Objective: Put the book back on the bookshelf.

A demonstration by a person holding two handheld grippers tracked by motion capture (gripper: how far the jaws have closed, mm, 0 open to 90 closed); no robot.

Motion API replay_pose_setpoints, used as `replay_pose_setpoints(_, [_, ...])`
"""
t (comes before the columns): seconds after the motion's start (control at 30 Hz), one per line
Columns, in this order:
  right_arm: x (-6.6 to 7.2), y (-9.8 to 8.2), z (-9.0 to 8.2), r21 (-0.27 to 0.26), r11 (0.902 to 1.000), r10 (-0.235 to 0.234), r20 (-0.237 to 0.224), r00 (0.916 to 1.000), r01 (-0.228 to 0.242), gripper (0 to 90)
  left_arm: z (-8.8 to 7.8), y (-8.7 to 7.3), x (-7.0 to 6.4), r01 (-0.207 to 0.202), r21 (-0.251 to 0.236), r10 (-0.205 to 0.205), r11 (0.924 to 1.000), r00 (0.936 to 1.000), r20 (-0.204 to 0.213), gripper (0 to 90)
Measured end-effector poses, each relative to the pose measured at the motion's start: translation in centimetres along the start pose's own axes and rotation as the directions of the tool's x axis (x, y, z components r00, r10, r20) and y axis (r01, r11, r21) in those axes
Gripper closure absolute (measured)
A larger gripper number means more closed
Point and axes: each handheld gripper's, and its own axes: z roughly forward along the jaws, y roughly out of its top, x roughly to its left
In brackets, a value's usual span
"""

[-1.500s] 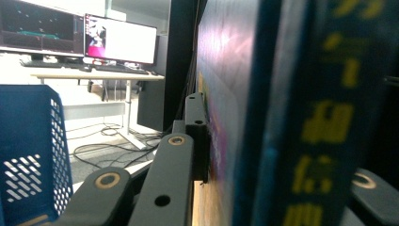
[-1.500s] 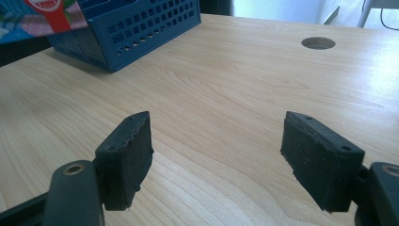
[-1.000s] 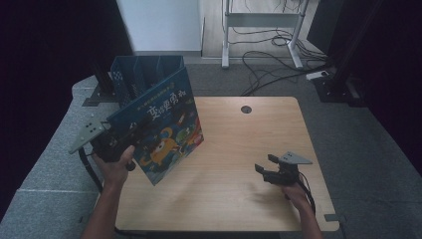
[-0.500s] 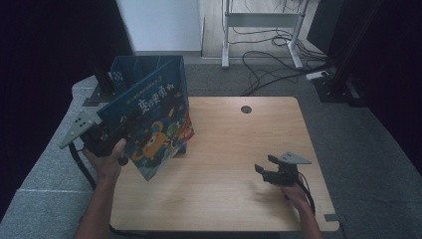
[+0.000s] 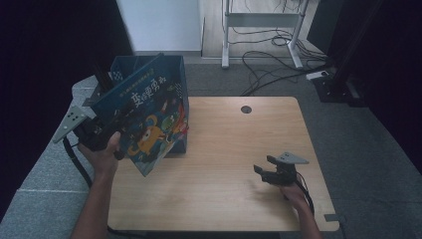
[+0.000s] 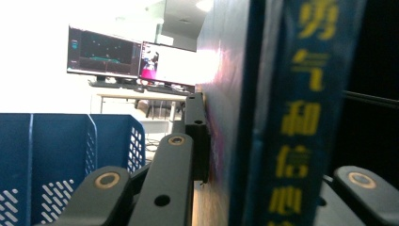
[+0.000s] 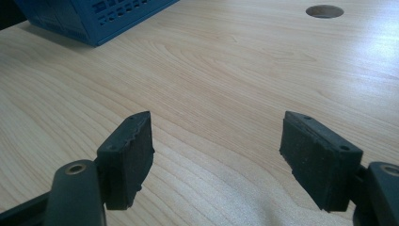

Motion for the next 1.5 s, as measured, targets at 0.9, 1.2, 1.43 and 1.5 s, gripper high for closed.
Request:
replay_pose_setpoints(0.9, [-0.1,-0.2,0.1,0.008,1.0000,0.002,0.012,0.9999,-0.002,25.4,1.8,-0.5,1.2,-0.029,0.027,0.031,0.9992,0.9964,-0.079,82.2])
replay_pose_setpoints(1.2, [-0.1,-0.2,0.0,0.007,1.0000,0.002,0.012,0.9999,-0.002,25.4,2.3,-0.1,2.0,-0.002,0.013,0.003,0.9999,0.9948,-0.102,82.2])
replay_pose_setpoints(1.43, [-0.2,-0.3,0.0,0.008,1.0000,0.003,0.013,0.9999,-0.003,25.4,3.1,0.0,2.6,-0.002,0.004,0.003,1.0000,0.9909,-0.135,82.2])
replay_pose_setpoints(1.5, [-0.1,-0.3,0.0,0.004,1.0000,0.005,0.015,0.9999,-0.005,25.4,3.5,0.0,2.7,-0.005,0.005,0.005,1.0000,0.9901,-0.140,82.2])
